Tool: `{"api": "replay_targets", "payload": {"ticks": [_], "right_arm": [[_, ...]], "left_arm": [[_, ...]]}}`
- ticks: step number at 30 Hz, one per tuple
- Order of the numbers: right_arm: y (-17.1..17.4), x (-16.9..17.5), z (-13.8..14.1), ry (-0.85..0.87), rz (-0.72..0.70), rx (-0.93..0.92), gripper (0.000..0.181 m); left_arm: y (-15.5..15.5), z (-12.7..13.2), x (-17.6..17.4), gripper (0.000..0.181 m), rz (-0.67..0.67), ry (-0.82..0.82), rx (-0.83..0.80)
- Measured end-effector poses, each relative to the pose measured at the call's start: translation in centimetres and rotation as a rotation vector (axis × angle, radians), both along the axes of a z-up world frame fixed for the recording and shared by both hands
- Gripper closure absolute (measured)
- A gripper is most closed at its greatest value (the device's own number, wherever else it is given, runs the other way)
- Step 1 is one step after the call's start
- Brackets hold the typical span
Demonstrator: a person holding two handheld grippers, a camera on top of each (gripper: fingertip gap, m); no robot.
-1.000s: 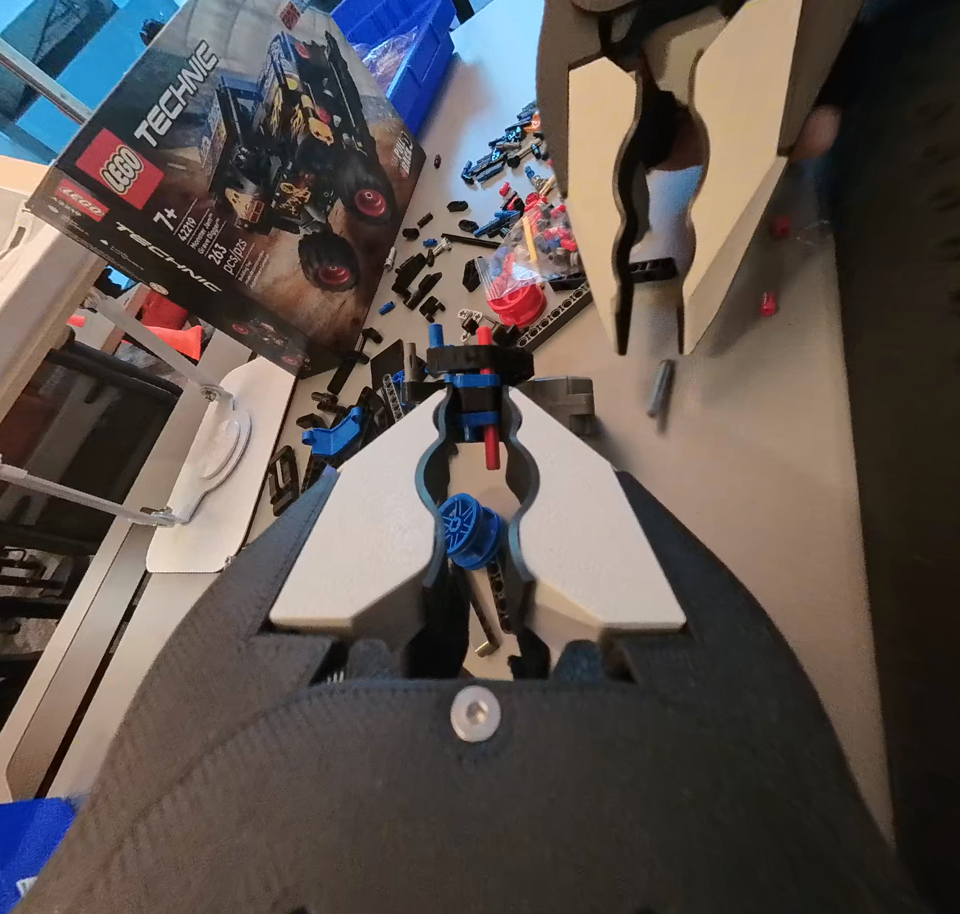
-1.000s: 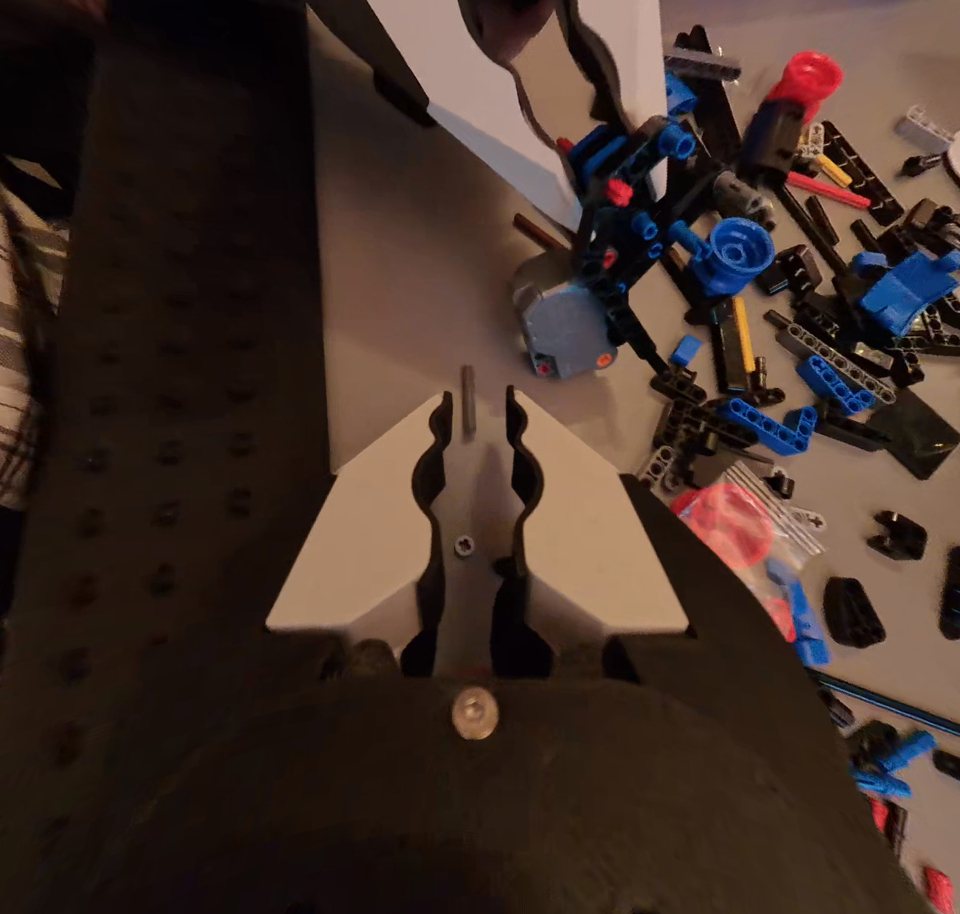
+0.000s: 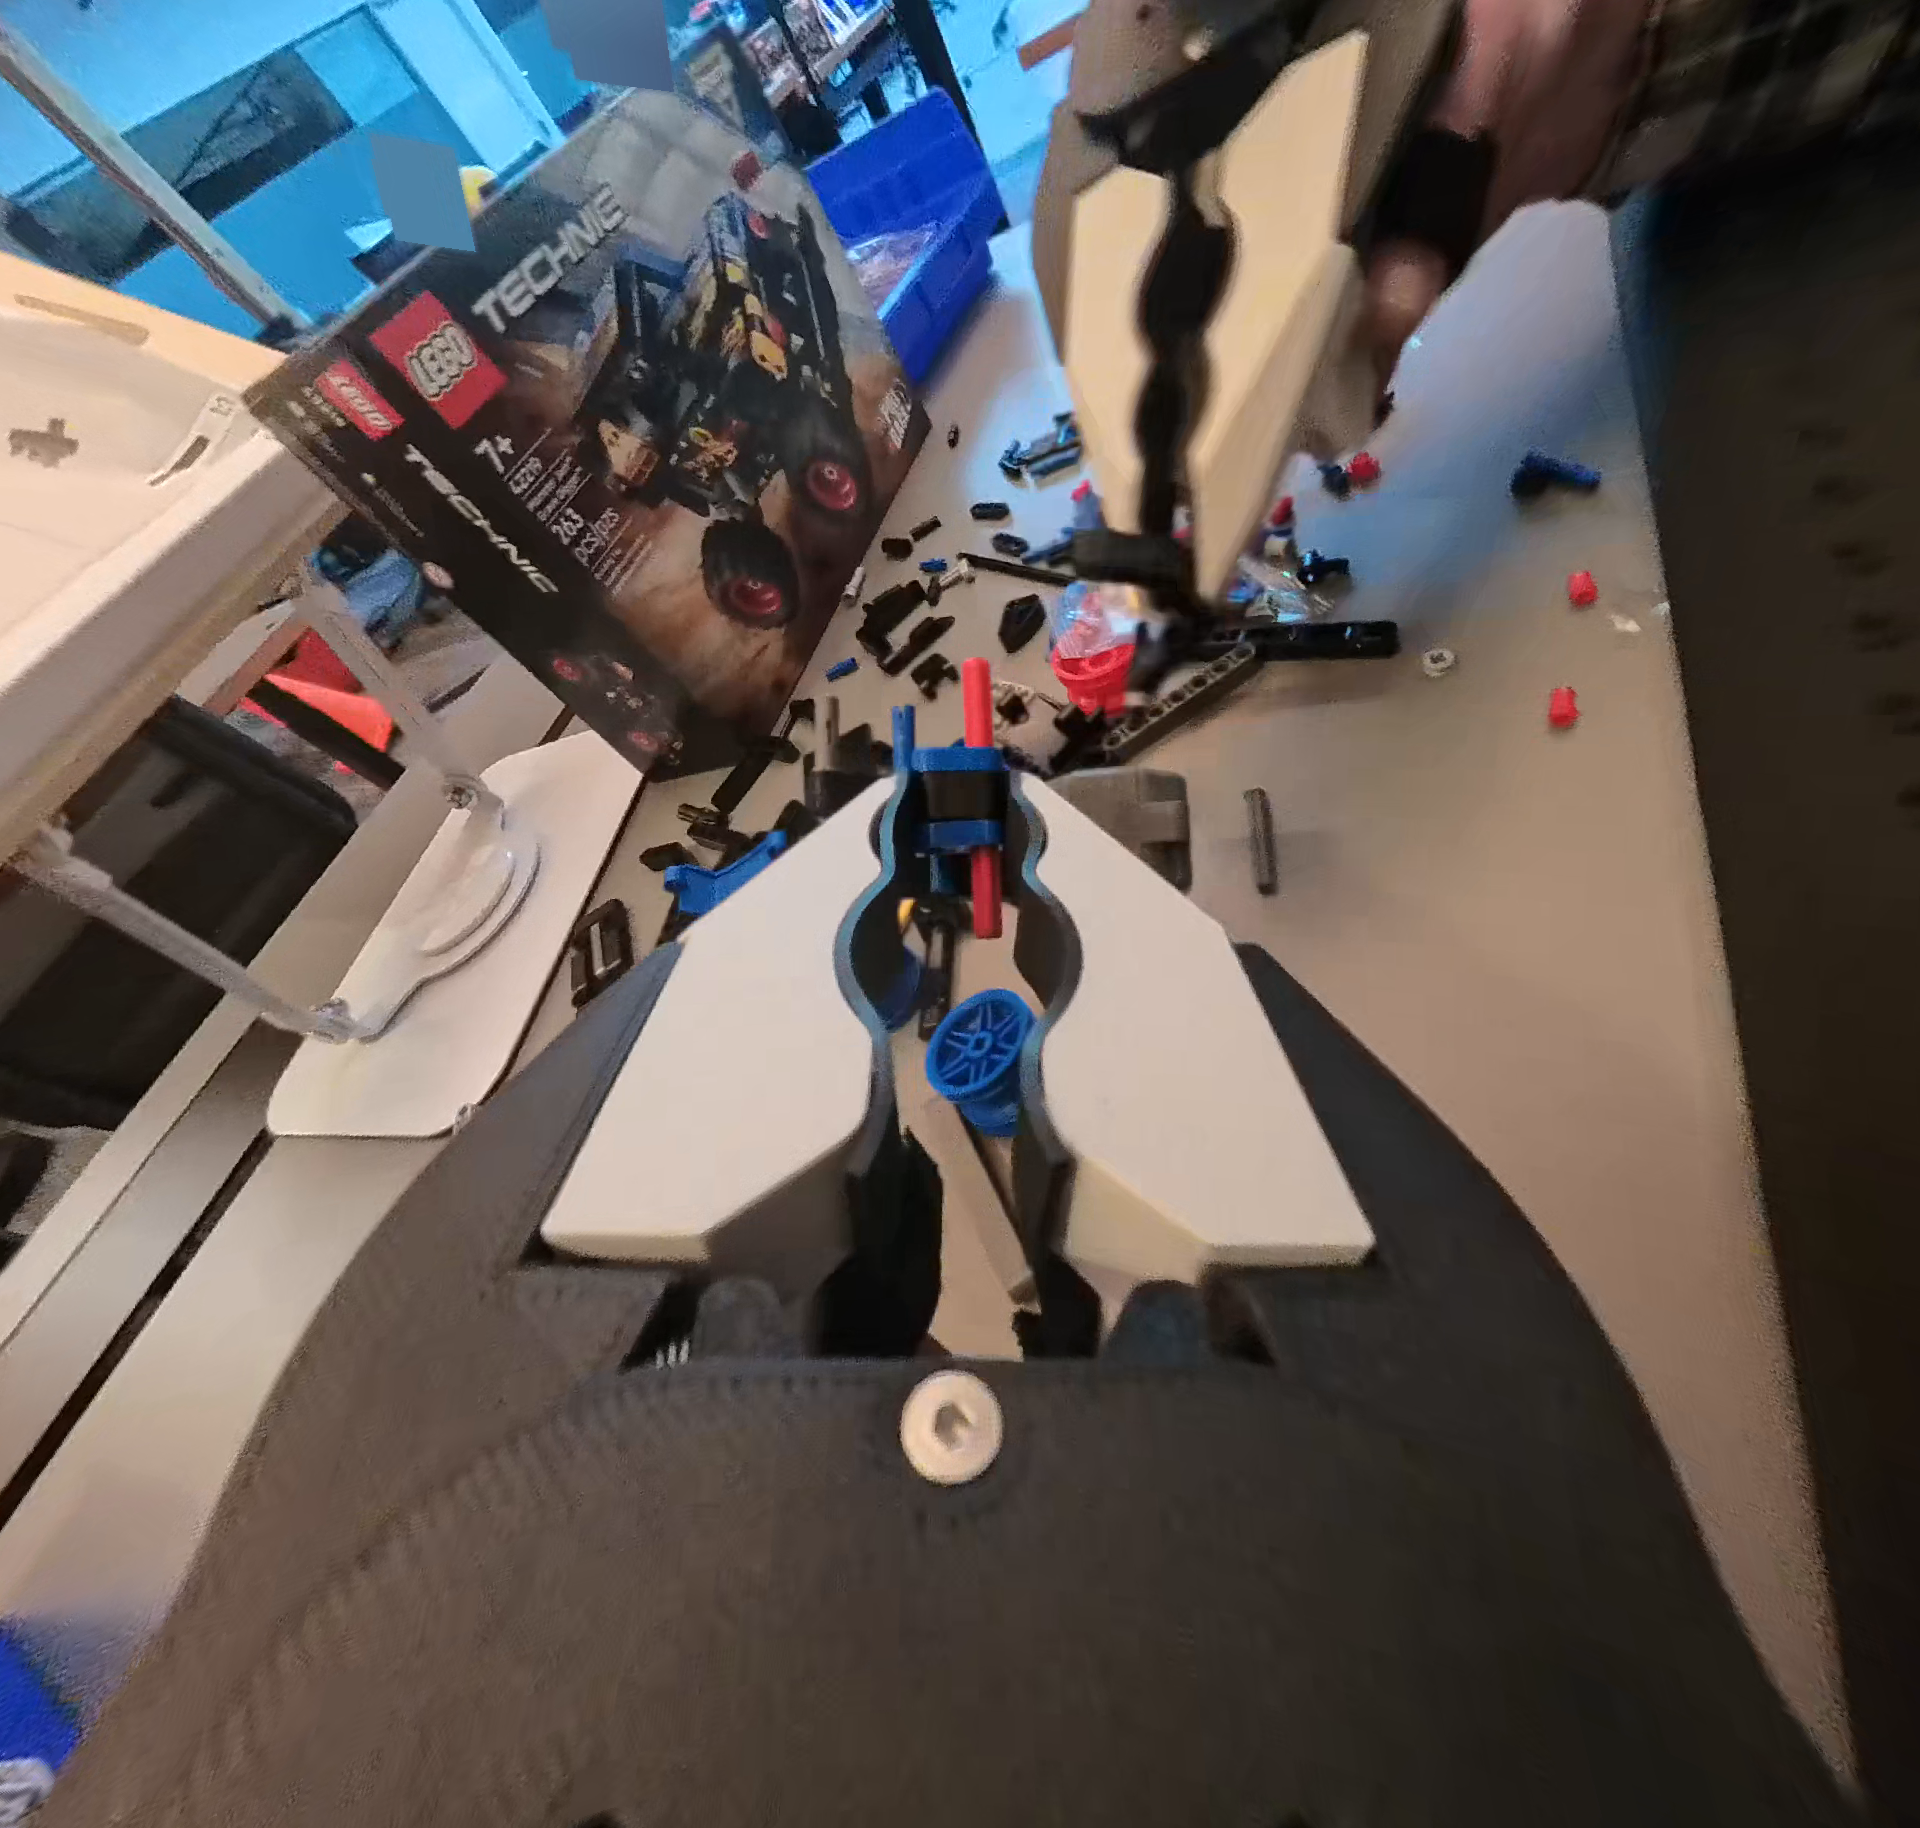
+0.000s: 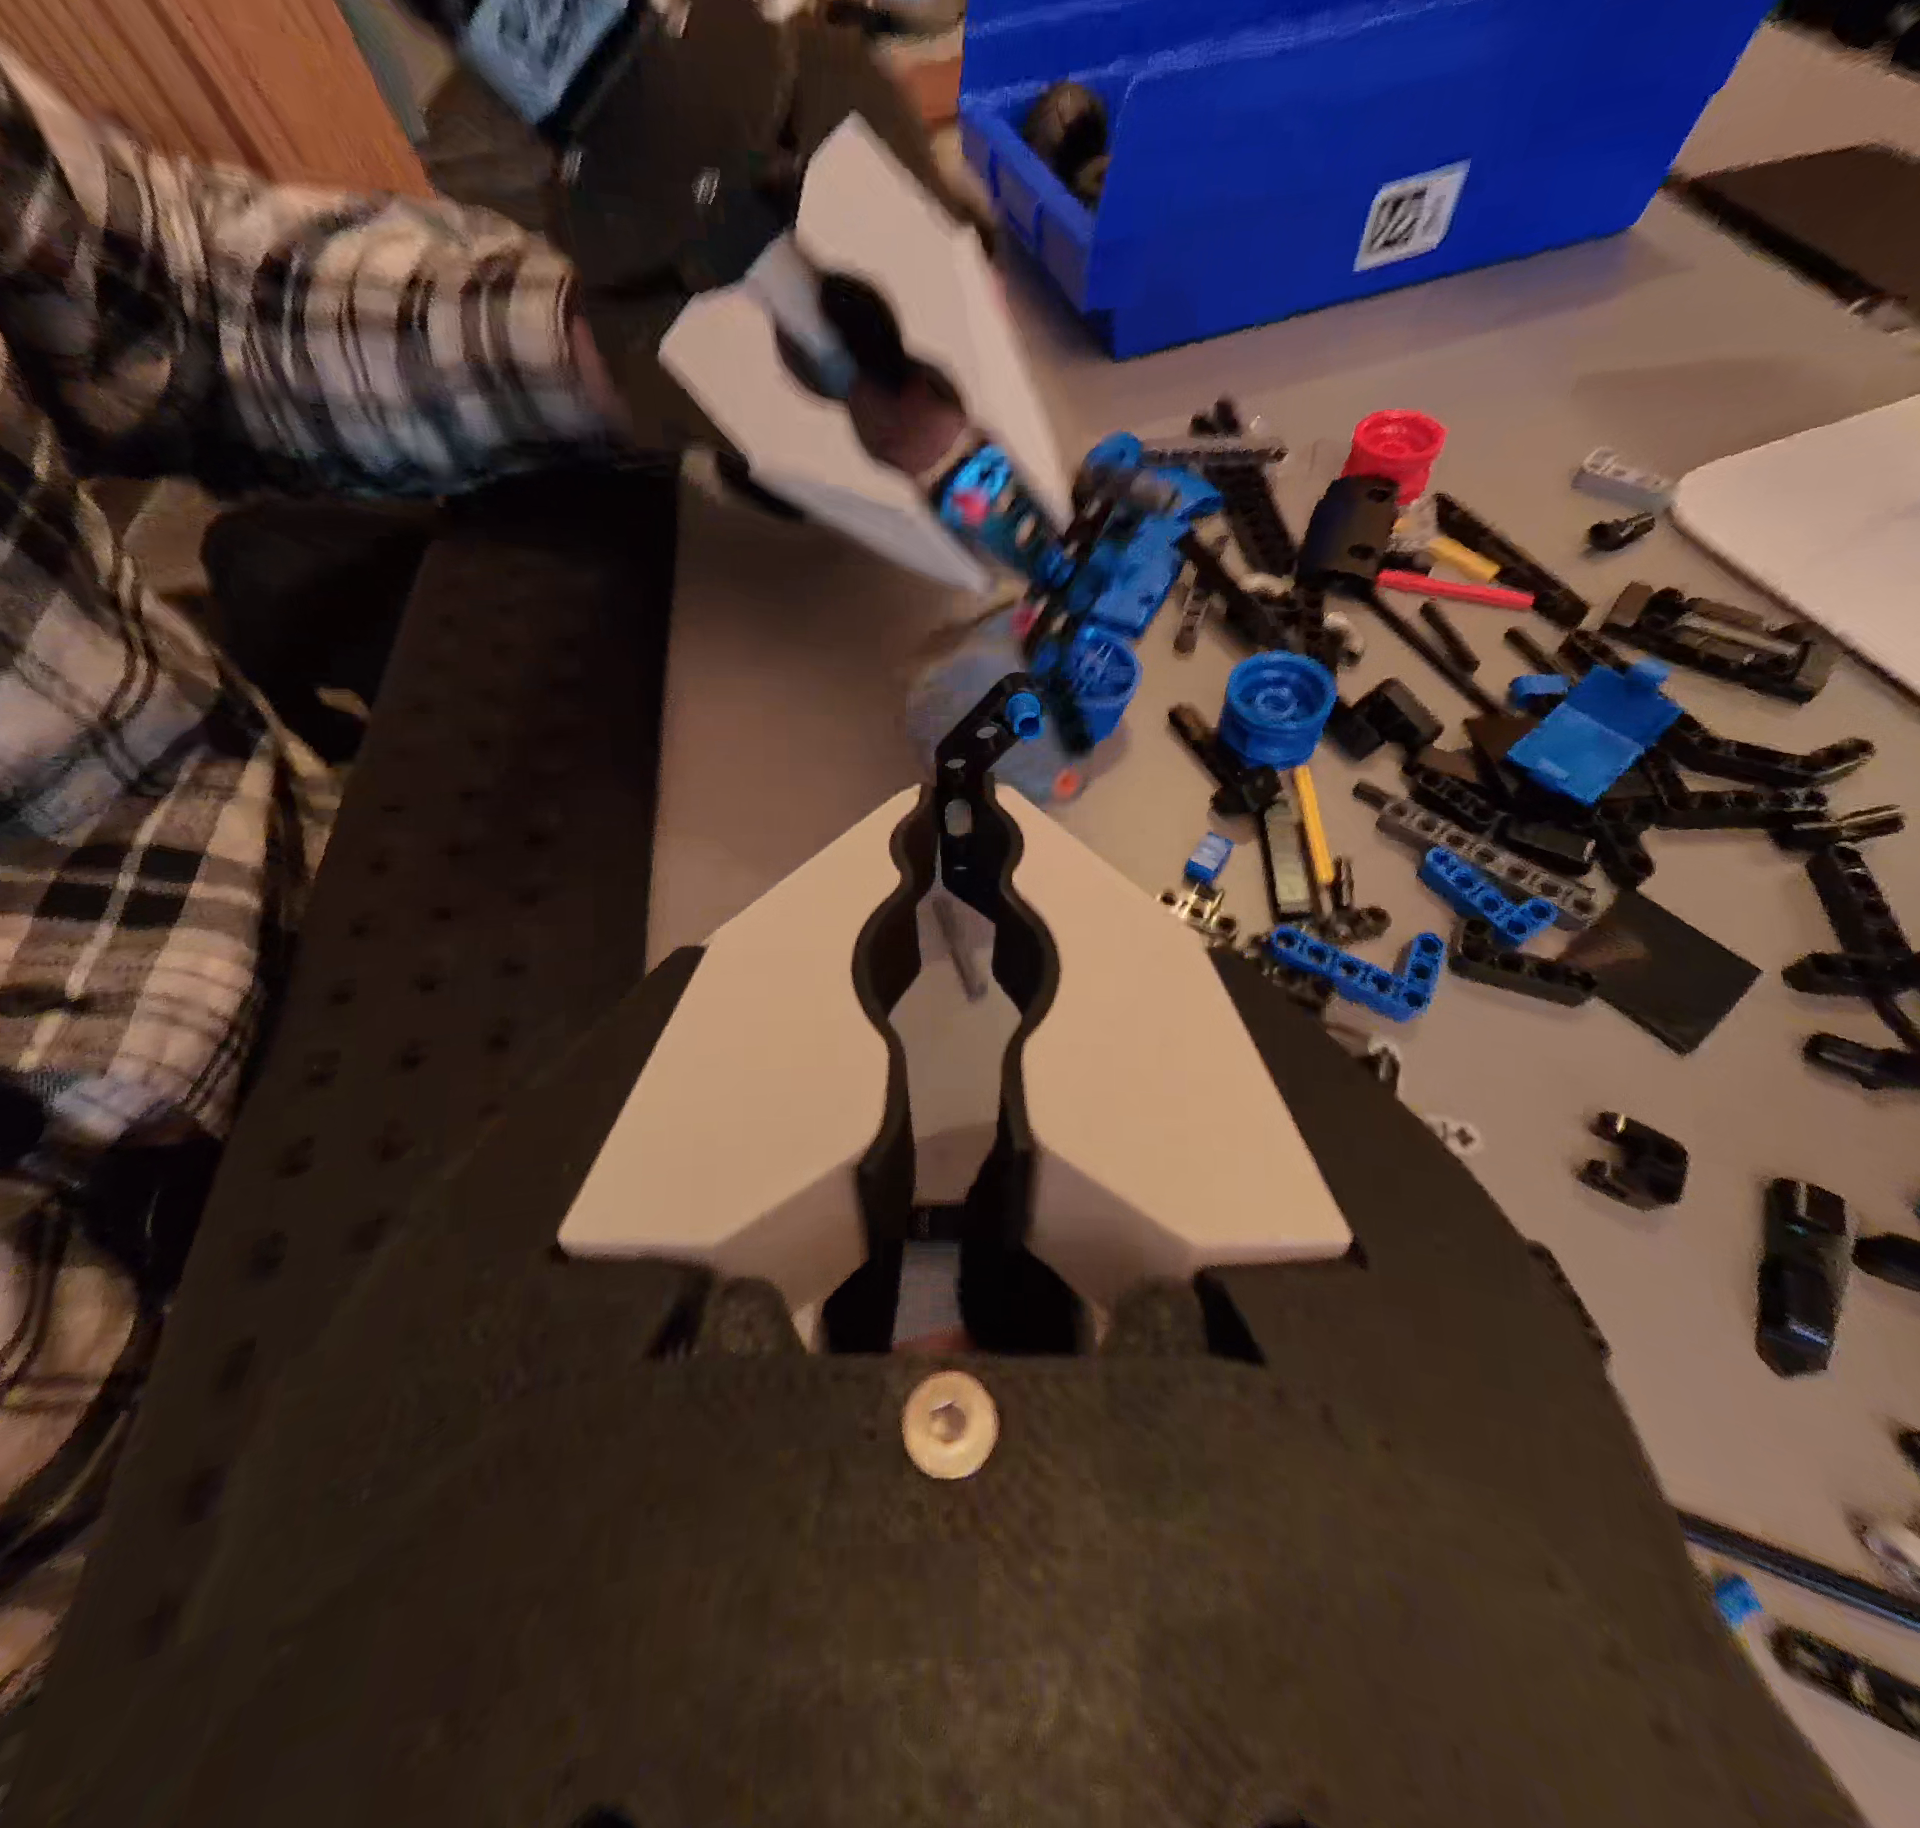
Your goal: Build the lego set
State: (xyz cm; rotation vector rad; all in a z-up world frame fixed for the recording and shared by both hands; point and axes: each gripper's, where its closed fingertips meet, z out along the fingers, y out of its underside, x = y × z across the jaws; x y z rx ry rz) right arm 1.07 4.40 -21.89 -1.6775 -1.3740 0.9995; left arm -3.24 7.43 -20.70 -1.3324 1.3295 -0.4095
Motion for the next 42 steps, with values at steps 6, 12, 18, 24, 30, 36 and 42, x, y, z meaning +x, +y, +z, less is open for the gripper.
{"api": "replay_targets", "payload": {"ticks": [6,12,18,24,30,36,42], "right_arm": [[-3.4,-0.7,-4.8,-0.289,0.155,0.056,0.174],[-3.2,-1.2,-5.1,-0.32,0.128,0.063,0.149],[0.6,-2.1,-1.2,-0.194,-0.09,0.232,0.143],[2.4,-4.7,-0.4,-0.295,-0.241,0.649,0.133],[3.0,-4.6,0.9,-0.266,-0.299,0.678,0.149],[2.8,-3.9,0.8,-0.237,-0.176,0.507,0.154],[1.4,-3.3,0.4,-0.234,0.01,0.266,0.155]], "left_arm": [[-0.2,-1.2,0.4,0.168,-0.018,0.031,-0.023],[0.3,-1.0,0.5,0.168,0.023,0.006,-0.059],[1.0,-0.1,0.6,0.168,0.094,-0.069,-0.136],[1.4,1.5,0.9,0.168,0.164,-0.268,-0.343],[2.0,2.8,-0.2,0.167,0.185,-0.427,-0.471],[1.1,2.3,-0.2,0.158,0.143,-0.397,-0.521],[-0.1,2.4,-1.5,0.145,0.088,-0.375,-0.554]]}}
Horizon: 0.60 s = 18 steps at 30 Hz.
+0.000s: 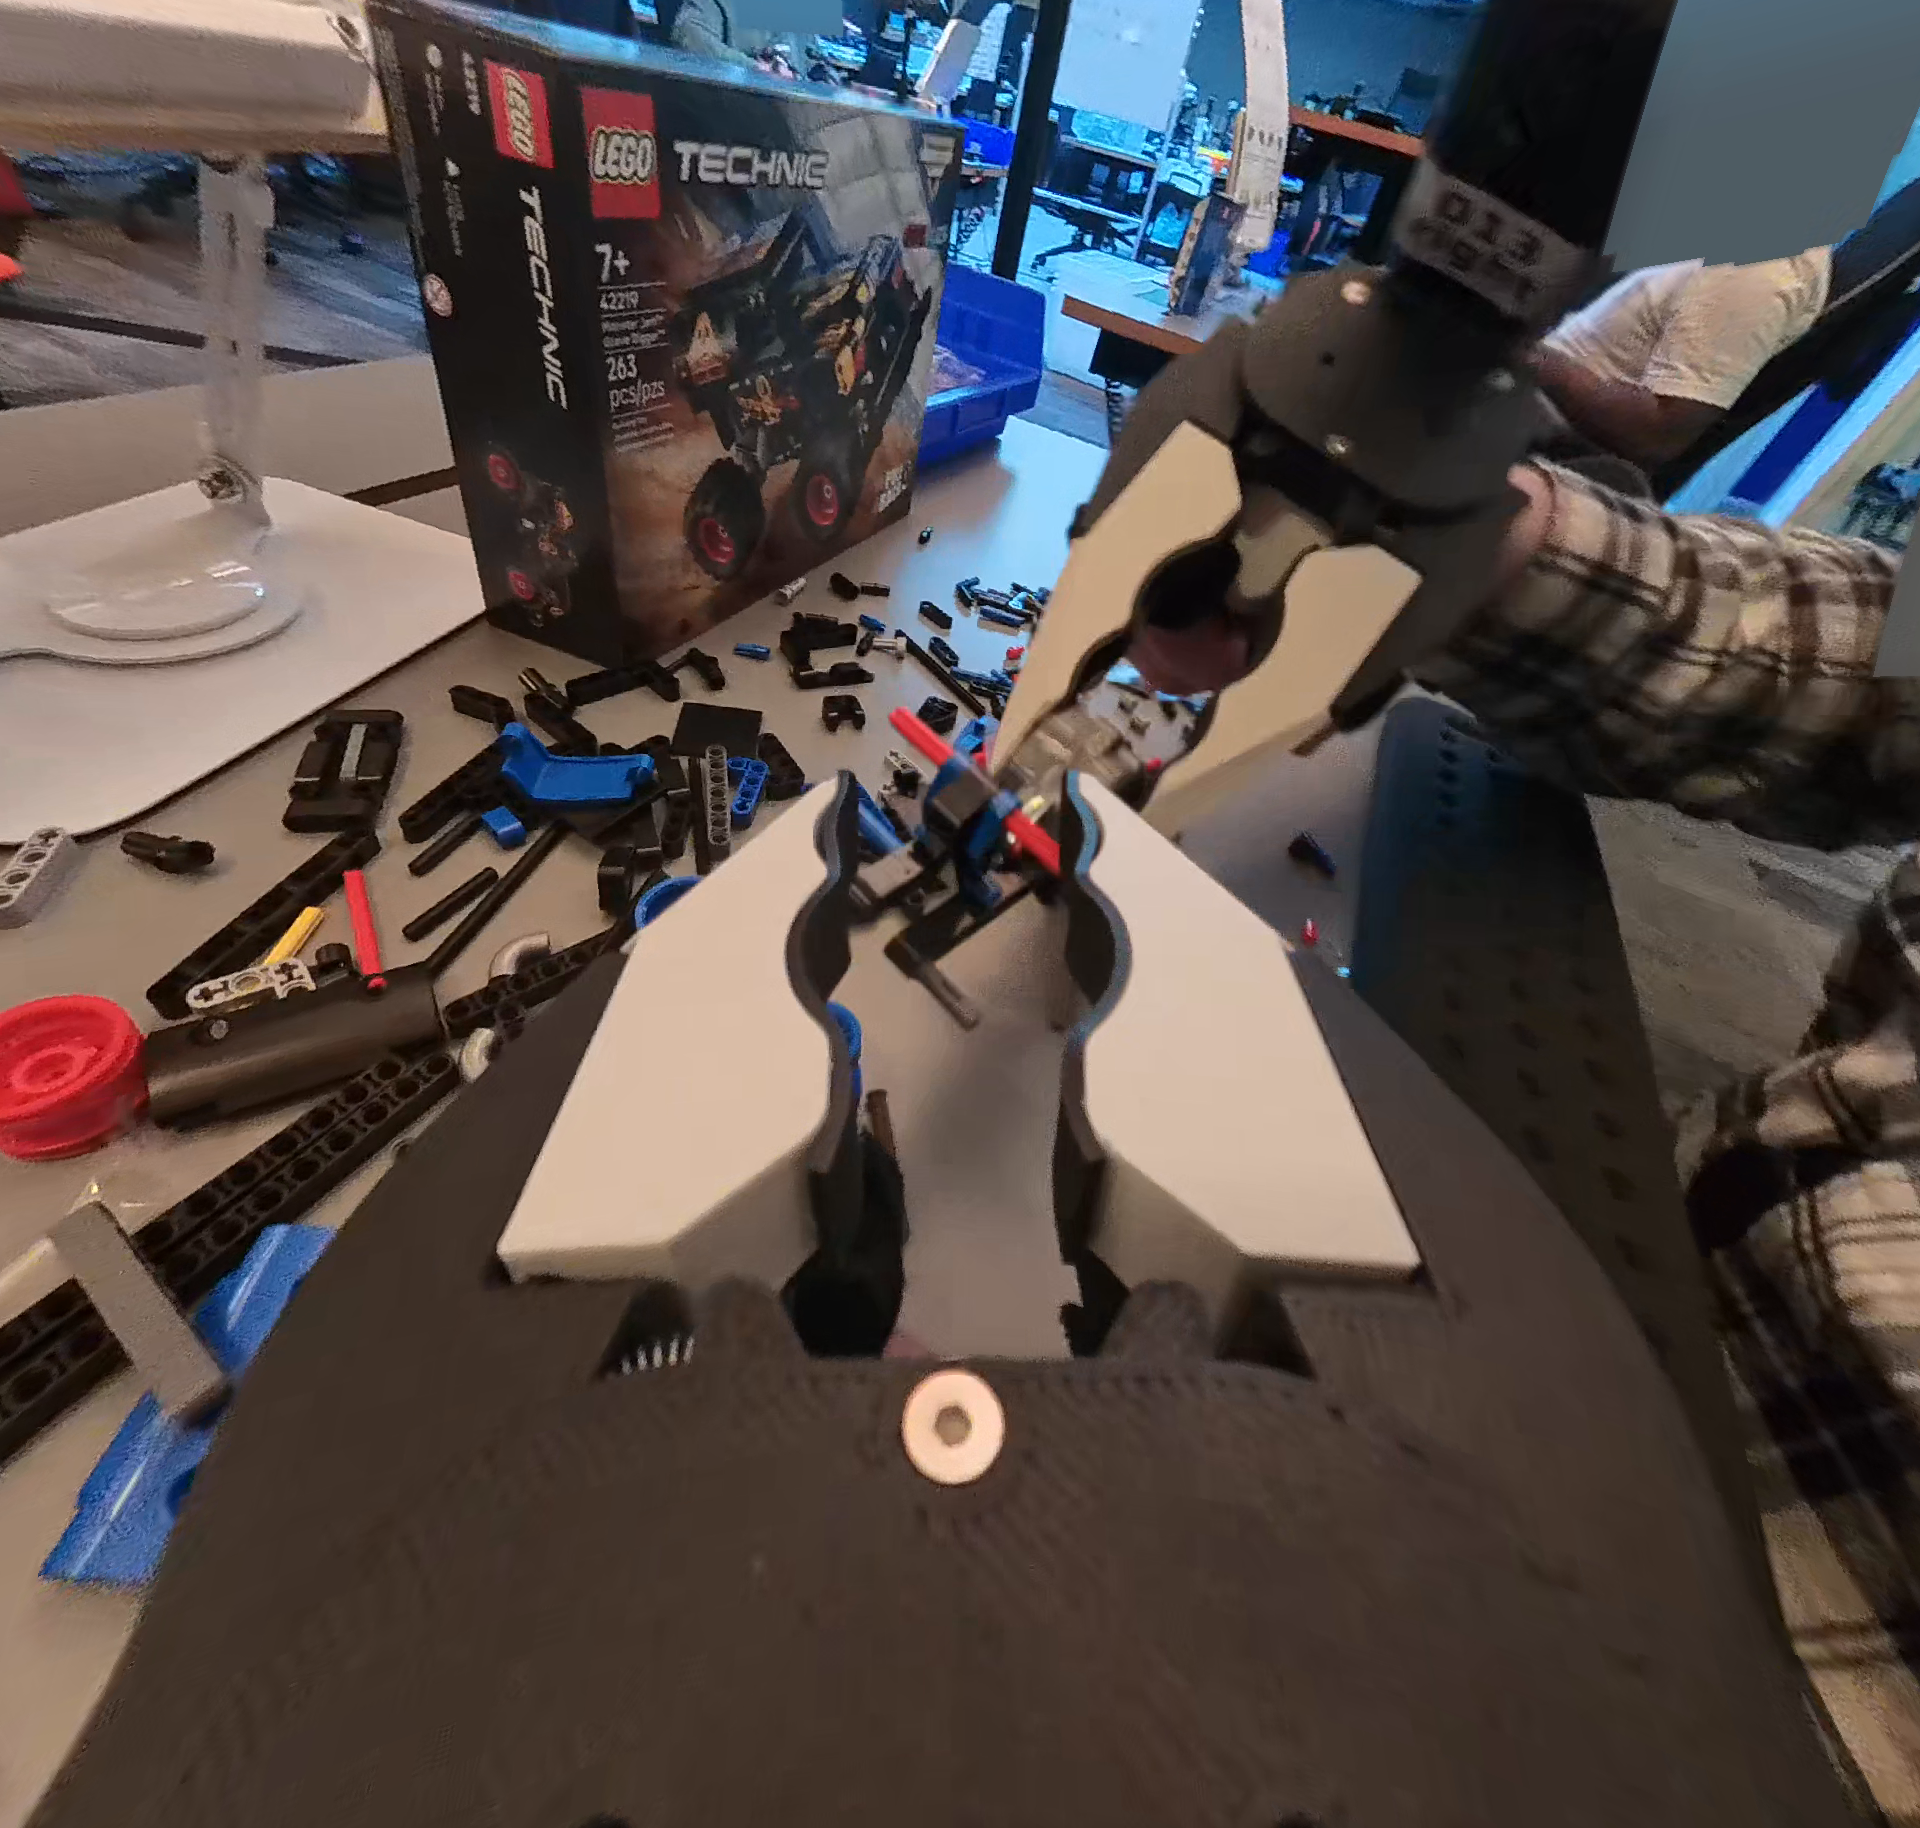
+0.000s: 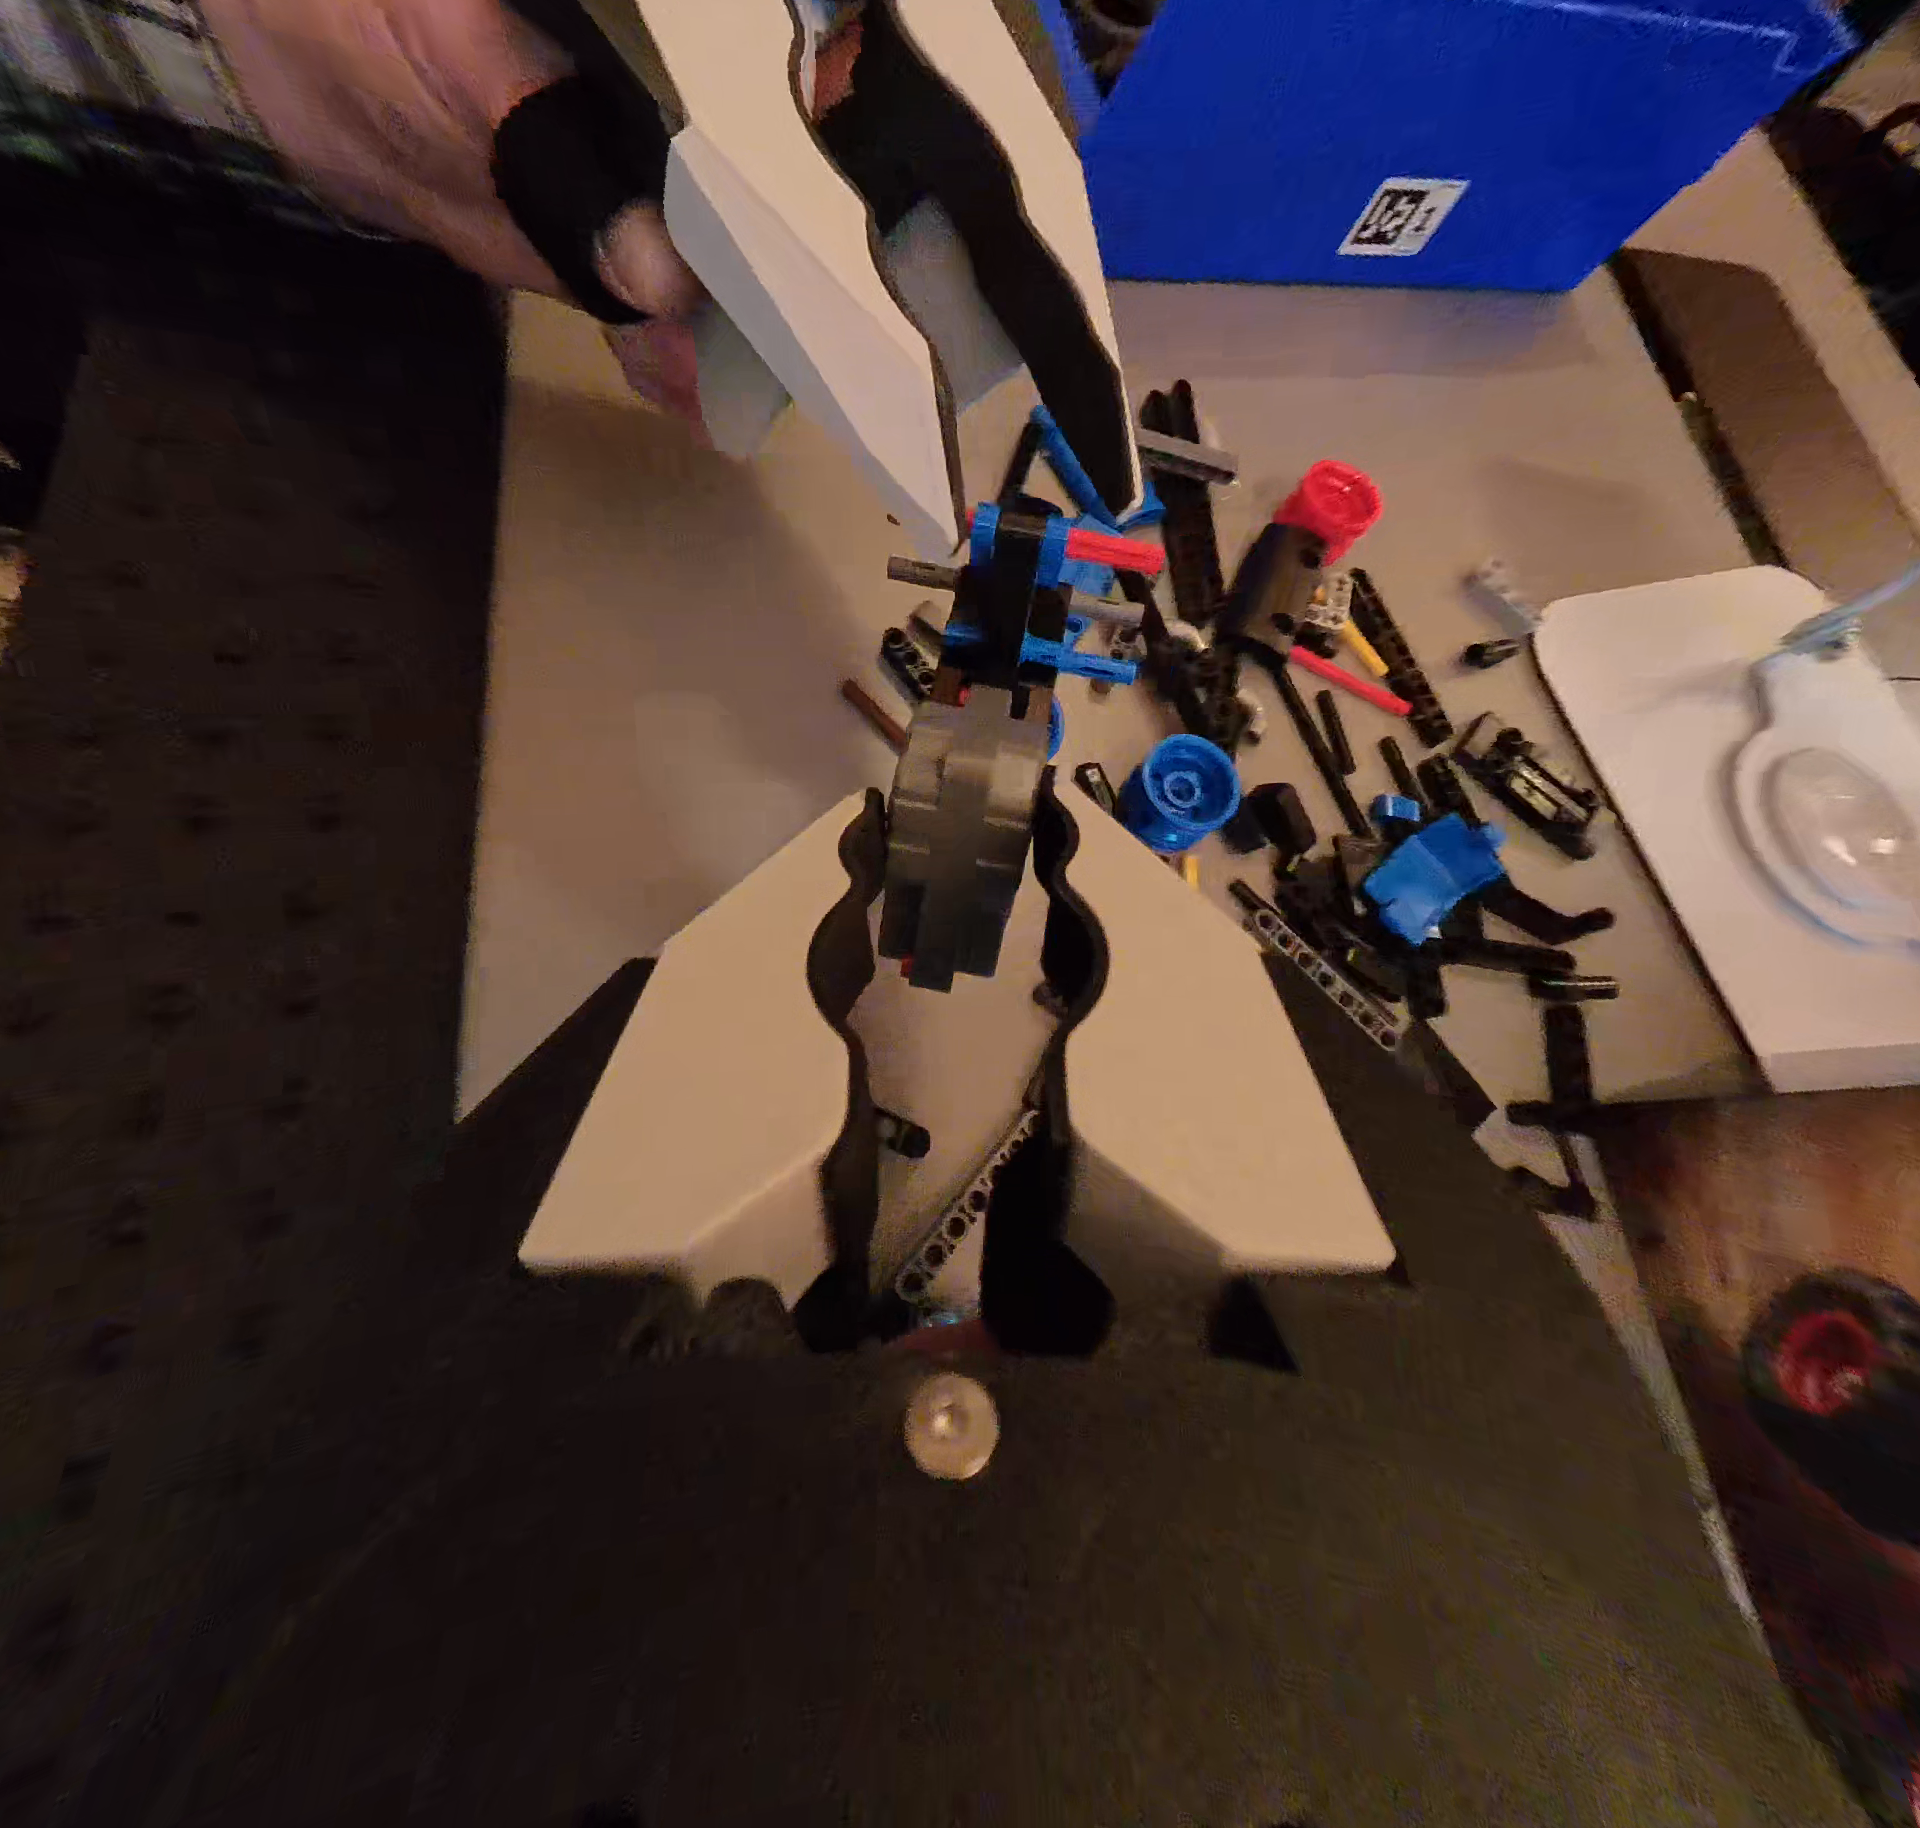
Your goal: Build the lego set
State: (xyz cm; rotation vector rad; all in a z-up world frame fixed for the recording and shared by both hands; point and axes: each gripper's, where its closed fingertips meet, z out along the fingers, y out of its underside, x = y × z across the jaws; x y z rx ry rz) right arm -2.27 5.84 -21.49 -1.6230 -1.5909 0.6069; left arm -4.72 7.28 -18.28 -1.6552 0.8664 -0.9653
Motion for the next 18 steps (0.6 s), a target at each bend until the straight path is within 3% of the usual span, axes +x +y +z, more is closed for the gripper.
{"api": "replay_targets", "payload": {"ticks": [6,15,18], "right_arm": [[-1.2,-0.2,0.7,0.098,0.143,-0.225,0.157],[-1.8,-1.4,1.9,0.095,0.277,-0.191,0.156],[-1.8,-2.2,1.7,0.102,0.326,-0.22,0.156]], "left_arm": [[-2.0,-0.2,-0.7,0.142,-0.09,0.034,-0.001],[-4.4,-1.2,-2.2,0.128,-0.179,0.063,-0.006],[-4.1,-1.7,-2.0,0.137,-0.15,0.067,0.008]]}}
